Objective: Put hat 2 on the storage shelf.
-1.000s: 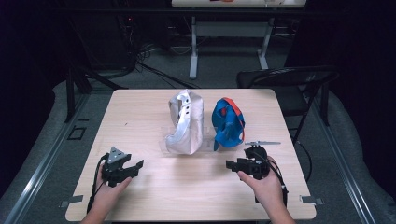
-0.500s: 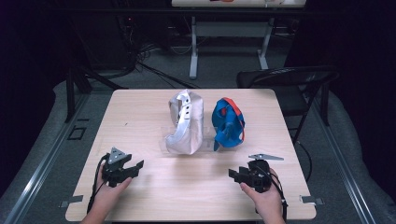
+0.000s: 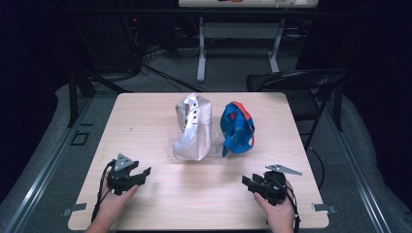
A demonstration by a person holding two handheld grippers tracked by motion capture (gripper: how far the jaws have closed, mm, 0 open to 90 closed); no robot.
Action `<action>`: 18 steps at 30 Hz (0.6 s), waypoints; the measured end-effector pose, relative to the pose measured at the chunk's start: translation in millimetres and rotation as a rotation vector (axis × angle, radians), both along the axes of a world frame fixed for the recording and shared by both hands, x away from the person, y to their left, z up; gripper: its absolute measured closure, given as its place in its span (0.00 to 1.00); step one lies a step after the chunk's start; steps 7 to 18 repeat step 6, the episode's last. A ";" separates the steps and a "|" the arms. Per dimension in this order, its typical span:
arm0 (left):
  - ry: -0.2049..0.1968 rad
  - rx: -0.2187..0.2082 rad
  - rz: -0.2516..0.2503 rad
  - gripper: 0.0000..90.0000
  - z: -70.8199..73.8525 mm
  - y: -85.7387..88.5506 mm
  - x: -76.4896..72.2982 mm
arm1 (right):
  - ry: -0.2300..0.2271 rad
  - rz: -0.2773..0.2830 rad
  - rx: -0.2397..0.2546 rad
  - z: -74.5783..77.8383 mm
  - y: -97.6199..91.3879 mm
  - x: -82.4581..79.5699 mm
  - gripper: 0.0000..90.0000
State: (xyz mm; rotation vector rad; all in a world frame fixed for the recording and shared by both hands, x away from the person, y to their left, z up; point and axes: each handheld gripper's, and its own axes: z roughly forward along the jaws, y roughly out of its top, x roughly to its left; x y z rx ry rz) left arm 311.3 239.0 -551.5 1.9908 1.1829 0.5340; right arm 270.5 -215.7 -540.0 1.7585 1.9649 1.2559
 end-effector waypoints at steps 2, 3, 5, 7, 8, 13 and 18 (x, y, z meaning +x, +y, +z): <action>-0.011 0.005 -0.014 0.49 0.2 -2.0 -1.3 | -0.006 -0.016 0.003 -1.1 -3.5 0.4 0.57; -0.015 0.004 -0.018 0.49 0.2 -3.9 -2.2 | -0.009 -0.023 0.006 -2.0 -4.7 0.7 0.56; -0.022 0.008 -0.029 0.49 0.2 -5.7 -2.7 | -0.006 -0.033 0.010 -3.8 -8.1 1.3 0.56; -0.022 0.010 -0.038 0.49 0.5 -7.0 -3.1 | -0.011 -0.037 0.021 -4.1 -8.7 1.4 0.55; -0.022 0.010 -0.038 0.49 0.5 -7.0 -3.1 | -0.011 -0.037 0.021 -4.1 -8.7 1.4 0.55; -0.022 0.010 -0.038 0.49 0.5 -7.0 -3.1 | -0.011 -0.037 0.021 -4.1 -8.7 1.4 0.55; -0.022 0.010 -0.038 0.49 0.5 -7.0 -3.1 | -0.011 -0.037 0.021 -4.1 -8.7 1.4 0.55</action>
